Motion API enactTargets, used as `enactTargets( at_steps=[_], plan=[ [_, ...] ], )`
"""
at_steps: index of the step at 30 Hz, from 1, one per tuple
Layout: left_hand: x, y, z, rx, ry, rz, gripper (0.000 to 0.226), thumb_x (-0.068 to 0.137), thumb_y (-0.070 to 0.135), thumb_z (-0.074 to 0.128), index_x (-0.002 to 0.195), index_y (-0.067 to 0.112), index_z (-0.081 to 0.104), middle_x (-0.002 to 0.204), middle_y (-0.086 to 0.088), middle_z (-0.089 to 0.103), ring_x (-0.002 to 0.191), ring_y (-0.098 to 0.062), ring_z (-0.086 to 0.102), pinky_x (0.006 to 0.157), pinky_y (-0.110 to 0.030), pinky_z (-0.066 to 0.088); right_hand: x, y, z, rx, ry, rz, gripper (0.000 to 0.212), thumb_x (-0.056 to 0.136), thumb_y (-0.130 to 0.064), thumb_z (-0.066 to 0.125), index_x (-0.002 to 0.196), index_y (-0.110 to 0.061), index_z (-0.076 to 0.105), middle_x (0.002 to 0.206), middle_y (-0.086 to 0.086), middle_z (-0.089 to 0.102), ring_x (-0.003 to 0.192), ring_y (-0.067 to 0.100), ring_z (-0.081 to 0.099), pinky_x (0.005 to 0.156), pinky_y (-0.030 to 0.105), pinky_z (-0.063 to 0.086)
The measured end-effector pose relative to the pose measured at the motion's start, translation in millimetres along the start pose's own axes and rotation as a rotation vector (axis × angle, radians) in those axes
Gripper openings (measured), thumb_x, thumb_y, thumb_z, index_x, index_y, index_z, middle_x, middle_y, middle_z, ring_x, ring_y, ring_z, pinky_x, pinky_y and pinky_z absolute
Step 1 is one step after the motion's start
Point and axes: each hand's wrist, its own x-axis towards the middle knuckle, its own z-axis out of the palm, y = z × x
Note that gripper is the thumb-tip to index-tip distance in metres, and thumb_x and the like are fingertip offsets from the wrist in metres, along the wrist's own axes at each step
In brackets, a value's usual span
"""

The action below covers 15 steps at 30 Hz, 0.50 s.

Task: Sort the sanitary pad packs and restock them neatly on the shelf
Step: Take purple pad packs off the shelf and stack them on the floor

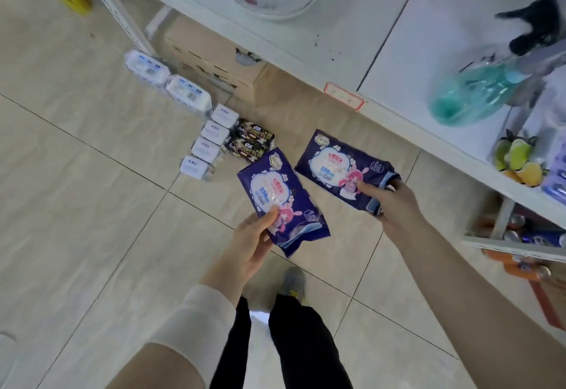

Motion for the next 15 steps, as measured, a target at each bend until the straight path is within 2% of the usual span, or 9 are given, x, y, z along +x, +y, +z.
enactTargets(
  at_steps=[2, 3, 8, 12, 15],
  plan=[
    [49, -21, -20, 0.035, 0.024, -0.025, 0.051, 0.072, 0.018, 0.069, 0.12, 0.004, 0.056, 0.104, -0.013, 0.069, 0.092, -0.023, 0.067, 0.095, -0.042, 0.048, 49, 33, 1, -0.02, 0.006, -0.025, 0.043, 0.073, -0.001, 0.074, 0.112, -0.005, 0.057, 0.11, 0.012, 0.067, 0.094, 0.027, 0.067, 0.081, 0.038, 0.055],
    [76, -31, -31, 0.045, 0.047, -0.034, 0.055, 0.069, 0.02, 0.072, 0.119, 0.005, 0.056, 0.106, -0.013, 0.069, 0.095, -0.025, 0.067, 0.094, -0.043, 0.049, 75, 52, 2, -0.045, 0.02, -0.035, 0.048, 0.072, -0.001, 0.075, 0.116, -0.003, 0.055, 0.112, 0.012, 0.066, 0.095, 0.027, 0.066, 0.079, 0.036, 0.056],
    [215, -71, -82, 0.023, 0.051, 0.007, 0.062, 0.068, 0.021, 0.074, 0.123, 0.004, 0.053, 0.116, -0.015, 0.065, 0.111, -0.032, 0.06, 0.1, -0.049, 0.043, 205, 140, 19, -0.164, 0.039, -0.124, 0.059, 0.067, 0.001, 0.078, 0.119, 0.002, 0.05, 0.113, 0.015, 0.063, 0.095, 0.027, 0.064, 0.054, 0.019, 0.054],
    [310, -88, -109, 0.023, 0.03, 0.045, 0.053, 0.069, 0.021, 0.072, 0.117, 0.006, 0.057, 0.113, -0.014, 0.067, 0.109, -0.03, 0.061, 0.093, -0.041, 0.049, 289, 194, 42, -0.24, 0.019, -0.213, 0.064, 0.068, 0.003, 0.077, 0.122, -0.008, 0.044, 0.111, 0.003, 0.056, 0.097, 0.019, 0.058, 0.071, 0.028, 0.053],
    [362, -94, -122, 0.037, 0.014, 0.082, 0.039, 0.078, 0.018, 0.067, 0.115, 0.006, 0.057, 0.108, -0.01, 0.069, 0.101, -0.025, 0.065, 0.083, -0.033, 0.054, 342, 224, 56, -0.289, -0.04, -0.3, 0.066, 0.066, 0.004, 0.078, 0.121, -0.011, 0.045, 0.113, 0.003, 0.056, 0.099, 0.018, 0.058, 0.064, 0.018, 0.055]
  ],
)
